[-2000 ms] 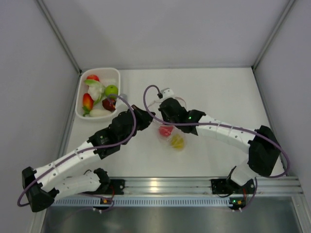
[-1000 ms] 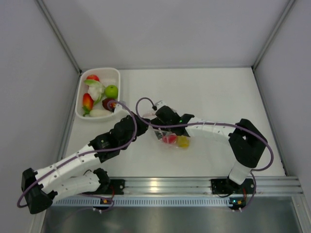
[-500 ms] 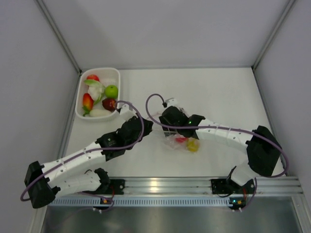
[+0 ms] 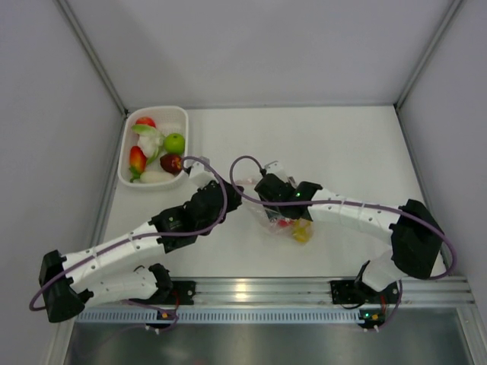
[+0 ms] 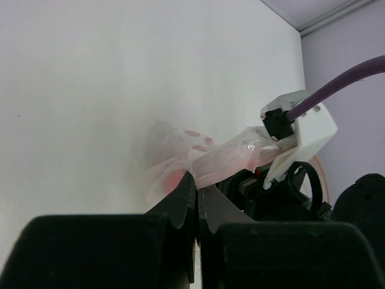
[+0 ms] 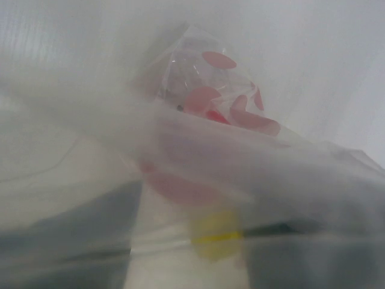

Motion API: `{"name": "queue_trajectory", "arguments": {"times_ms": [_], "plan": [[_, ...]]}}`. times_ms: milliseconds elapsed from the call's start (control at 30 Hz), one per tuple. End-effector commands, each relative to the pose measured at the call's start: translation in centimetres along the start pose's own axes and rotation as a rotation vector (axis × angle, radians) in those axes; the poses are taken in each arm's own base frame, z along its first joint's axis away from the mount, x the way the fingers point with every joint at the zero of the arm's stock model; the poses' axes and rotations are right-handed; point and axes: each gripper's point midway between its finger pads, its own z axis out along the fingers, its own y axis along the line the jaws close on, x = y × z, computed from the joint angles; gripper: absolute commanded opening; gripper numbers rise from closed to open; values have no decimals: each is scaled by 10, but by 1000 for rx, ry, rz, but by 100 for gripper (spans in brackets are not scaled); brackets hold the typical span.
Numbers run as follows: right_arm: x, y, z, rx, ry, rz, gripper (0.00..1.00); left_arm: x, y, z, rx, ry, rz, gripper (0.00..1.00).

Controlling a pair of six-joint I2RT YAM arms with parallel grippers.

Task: Open the zip-top bag and remove the fake food
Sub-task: Pick up the fake fruit from the zipper food storage bag.

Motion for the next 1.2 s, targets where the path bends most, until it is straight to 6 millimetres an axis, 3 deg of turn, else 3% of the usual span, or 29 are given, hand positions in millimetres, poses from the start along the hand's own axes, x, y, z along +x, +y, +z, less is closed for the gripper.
{"name": "queue_trajectory", "arguments": {"times_ms": [0,100,467,600,767,1167], "plan": [[10,-13,-13,21,47,-20,64,-45,-14,-4,-13,-145,-6,0],[17,0,2,-39,62,-15,67,-43,-21,-5,2,-135,-4,0],[22,3,51,-70,91,29,75,-37,-13,-10,2,-130,4,0],[30,9,56,-101,124,14,82,-34,-8,-9,-8,-129,16,0],[45,8,64,-91,171,-8,83,-23,-4,-1,-27,-103,41,0],[57,8,68,-98,190,-17,83,2,12,17,-94,-63,92,0]]}}
